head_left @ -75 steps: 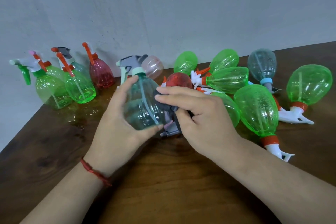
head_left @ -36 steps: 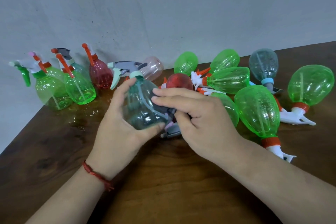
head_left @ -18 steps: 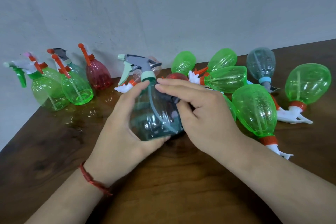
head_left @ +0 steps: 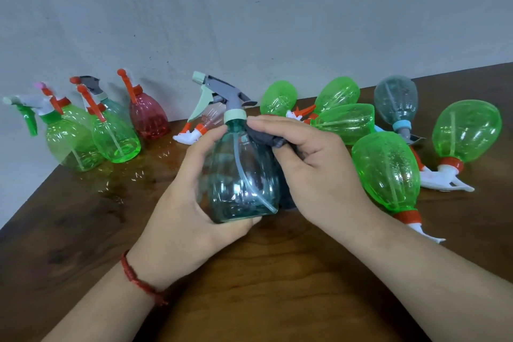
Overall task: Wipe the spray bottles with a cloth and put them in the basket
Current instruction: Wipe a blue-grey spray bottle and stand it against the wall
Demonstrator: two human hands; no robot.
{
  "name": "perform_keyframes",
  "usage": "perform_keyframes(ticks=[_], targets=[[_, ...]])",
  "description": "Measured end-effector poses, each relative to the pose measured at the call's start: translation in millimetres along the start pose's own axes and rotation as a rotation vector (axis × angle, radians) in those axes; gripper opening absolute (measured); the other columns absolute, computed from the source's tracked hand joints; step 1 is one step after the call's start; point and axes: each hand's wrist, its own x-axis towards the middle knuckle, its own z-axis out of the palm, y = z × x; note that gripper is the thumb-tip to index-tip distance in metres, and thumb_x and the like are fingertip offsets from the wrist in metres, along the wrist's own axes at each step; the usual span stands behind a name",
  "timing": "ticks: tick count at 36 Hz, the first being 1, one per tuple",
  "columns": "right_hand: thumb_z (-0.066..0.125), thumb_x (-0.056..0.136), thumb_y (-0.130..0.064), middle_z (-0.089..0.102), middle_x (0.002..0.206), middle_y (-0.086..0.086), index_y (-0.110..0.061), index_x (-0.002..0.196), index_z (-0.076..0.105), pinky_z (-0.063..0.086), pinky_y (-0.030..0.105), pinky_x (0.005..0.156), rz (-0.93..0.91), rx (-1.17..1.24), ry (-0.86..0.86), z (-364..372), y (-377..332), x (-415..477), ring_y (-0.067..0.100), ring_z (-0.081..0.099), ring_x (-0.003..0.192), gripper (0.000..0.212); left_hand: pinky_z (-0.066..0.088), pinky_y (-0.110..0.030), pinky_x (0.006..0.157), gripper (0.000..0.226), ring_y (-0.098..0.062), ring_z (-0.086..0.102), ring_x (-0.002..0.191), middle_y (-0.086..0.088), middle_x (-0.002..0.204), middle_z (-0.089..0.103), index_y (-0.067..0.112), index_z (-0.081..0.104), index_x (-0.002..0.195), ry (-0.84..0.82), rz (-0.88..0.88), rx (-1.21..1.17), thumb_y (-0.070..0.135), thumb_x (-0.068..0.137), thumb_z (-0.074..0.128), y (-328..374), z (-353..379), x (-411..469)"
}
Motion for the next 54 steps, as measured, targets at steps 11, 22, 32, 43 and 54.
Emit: perform_keyframes(ticks=[11,22,32,43,54], targets=[[0.055,0.091,0.018,0.070,0.136,-0.006,-0.014,0.126,0.077,0.047,0.019,0.110,-0.223,-0.217,-0.037,4.1,-5.6,-7.2,-0.001,0.060,0.130,0.052,0.049,-0.050,0.115,0.111,-0.027,0.054,0.144,-0.007,0.157,0.048,0.008,0.035,0.160,-0.028,0.135,0.224,0.011,0.070,0.100,-13.2,-9.7,3.7],[0.051,0.091,0.016,0.067,0.141,-0.003,-0.011,0.130,0.074,0.048,0.028,0.113,-0.289,-0.272,-0.158,8.4,-4.8,-13.8,0.005,0.059,0.135,0.053,0.055,-0.031,0.107,0.114,-0.008,0.065,0.130,0.011,0.145,0.062,0.032,0.042,0.154,0.217,-0.070,0.073,0.019,0.061,0.106,-6.5,-4.5,2.7],[0.051,0.097,0.012,0.065,0.145,0.000,-0.010,0.135,0.071,0.042,0.029,0.119,-0.344,-0.323,-0.235,14.3,-6.6,-20.4,0.011,0.055,0.140,0.048,0.061,-0.023,0.086,0.112,-0.014,0.076,0.111,0.001,0.129,0.072,0.028,0.048,0.151,0.384,-0.235,-0.099,0.011,0.055,0.105,-9.4,-11.3,9.3],[0.051,0.092,0.016,0.066,0.143,-0.007,-0.013,0.132,0.074,0.046,0.015,0.109,-0.227,-0.254,-0.084,10.9,-2.6,-13.2,-0.002,0.058,0.133,0.055,0.054,-0.048,0.110,0.108,-0.025,0.060,0.137,-0.001,0.153,0.054,0.029,0.040,0.159,0.150,-0.023,0.116,0.026,0.068,0.099,-12.3,-4.1,2.2],[0.050,0.102,0.013,0.073,0.121,-0.019,-0.013,0.124,0.077,0.045,0.010,0.104,0.133,0.113,0.007,6.0,-2.6,-2.6,-0.010,0.064,0.119,0.044,0.050,-0.049,0.116,0.116,-0.023,0.048,0.149,0.002,0.165,0.041,0.017,0.027,0.167,0.031,0.118,0.265,0.018,0.075,0.097,-9.6,-0.6,1.4]])
